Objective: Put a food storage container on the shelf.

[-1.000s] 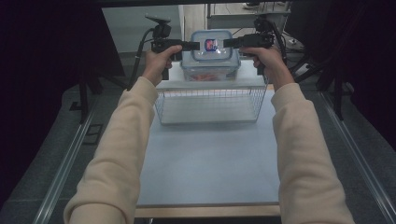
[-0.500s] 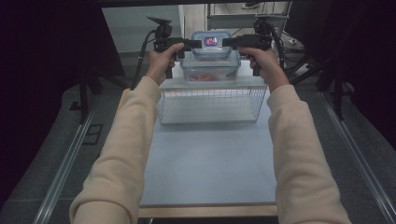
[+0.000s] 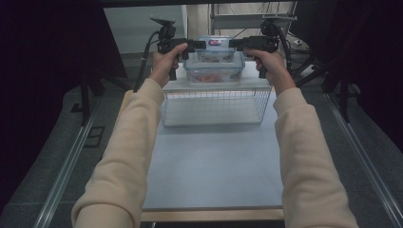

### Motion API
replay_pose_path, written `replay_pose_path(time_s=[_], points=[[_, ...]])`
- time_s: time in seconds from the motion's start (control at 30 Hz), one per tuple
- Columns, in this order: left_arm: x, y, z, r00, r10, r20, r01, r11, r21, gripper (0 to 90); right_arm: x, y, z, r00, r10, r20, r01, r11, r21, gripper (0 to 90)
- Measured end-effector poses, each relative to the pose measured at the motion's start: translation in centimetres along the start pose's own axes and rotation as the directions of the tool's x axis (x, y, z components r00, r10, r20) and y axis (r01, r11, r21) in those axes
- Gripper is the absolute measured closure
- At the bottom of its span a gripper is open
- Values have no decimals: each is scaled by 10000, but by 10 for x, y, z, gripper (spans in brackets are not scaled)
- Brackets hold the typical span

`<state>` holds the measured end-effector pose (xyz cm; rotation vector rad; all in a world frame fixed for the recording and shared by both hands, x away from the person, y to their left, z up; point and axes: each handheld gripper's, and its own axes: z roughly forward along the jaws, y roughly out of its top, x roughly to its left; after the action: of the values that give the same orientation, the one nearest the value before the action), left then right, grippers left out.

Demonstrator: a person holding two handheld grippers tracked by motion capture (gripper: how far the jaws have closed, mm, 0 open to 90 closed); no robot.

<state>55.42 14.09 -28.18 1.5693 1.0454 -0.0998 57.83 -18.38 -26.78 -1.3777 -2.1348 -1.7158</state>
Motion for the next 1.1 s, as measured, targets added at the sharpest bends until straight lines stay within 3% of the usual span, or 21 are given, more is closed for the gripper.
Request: replay_pose_path(time_s=[0.3,0.53,0.63,0.93,1.03,1.1], points=[[-12,-1,-17,9992,360,-151,-366,9985,-406,254,11,-4,-17,9988,-495,-5,494,9985,-231,368],[-25,-14,-35,9973,723,-110,-728,9962,-471,263,17,-16,-28,9965,-831,-2,831,9964,-160,364],[-30,-25,-40,9932,1124,-309,-1135,9930,-340,268,21,-25,-37,9942,-1068,91,1068,9943,-73,354],[-28,-40,-47,9925,1136,-451,-1148,9931,-249,269,24,-41,-47,9917,-1270,213,1267,9919,132,338],[-30,-46,-52,9900,1298,-554,-1310,9912,-199,276,25,-44,-49,9891,-1448,277,1446,9894,102,387],[-31,-54,-56,9882,1417,-573,-1424,9898,-80,278,27,-49,-50,9810,-1903,373,1897,9817,188,545]])
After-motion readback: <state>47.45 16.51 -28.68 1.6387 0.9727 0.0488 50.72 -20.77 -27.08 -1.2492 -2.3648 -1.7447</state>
